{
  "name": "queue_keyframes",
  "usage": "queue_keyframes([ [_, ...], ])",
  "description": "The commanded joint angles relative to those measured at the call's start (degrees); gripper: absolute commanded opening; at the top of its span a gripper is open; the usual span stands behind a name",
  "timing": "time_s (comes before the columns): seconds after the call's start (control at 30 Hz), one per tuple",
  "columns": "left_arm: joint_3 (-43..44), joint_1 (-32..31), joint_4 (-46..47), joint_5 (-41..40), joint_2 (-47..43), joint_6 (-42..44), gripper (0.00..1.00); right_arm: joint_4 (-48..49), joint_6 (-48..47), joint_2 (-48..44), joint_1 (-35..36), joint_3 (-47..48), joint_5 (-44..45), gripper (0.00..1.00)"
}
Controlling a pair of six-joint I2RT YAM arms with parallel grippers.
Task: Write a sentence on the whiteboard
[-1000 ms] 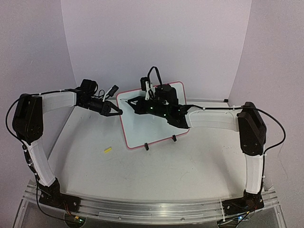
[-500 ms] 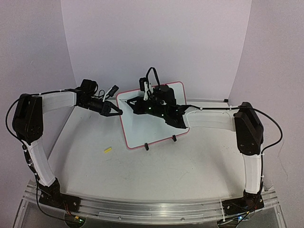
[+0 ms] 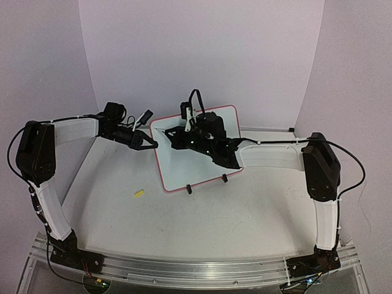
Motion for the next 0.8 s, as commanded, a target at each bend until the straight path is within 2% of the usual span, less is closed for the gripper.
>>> queue_keyframes([
  [0.0,0.89,-1.19,-1.92,-1.29,0.21,2.00,0.00,0.66,-0.40,-3.17,-0.52,-1.90,5.15,0.00],
  [0.37,0.96,-1.13,-1.97,-1.49,0.11,2.06,0.00,2.49,-0.74,-4.92,-0.49,-4.37,6.53,0.00],
  [0.63,1.00,-1.13,-2.02,-1.82,0.11,1.96,0.00,5.86,-2.97,-6.74,-0.47,-6.18,-3.28,0.00],
  [0.77,1.07,-1.18,-1.99,-1.80,0.02,1.81,0.00,5.91,-3.95,-6.69,-0.11,-6.20,-4.20,0.00],
])
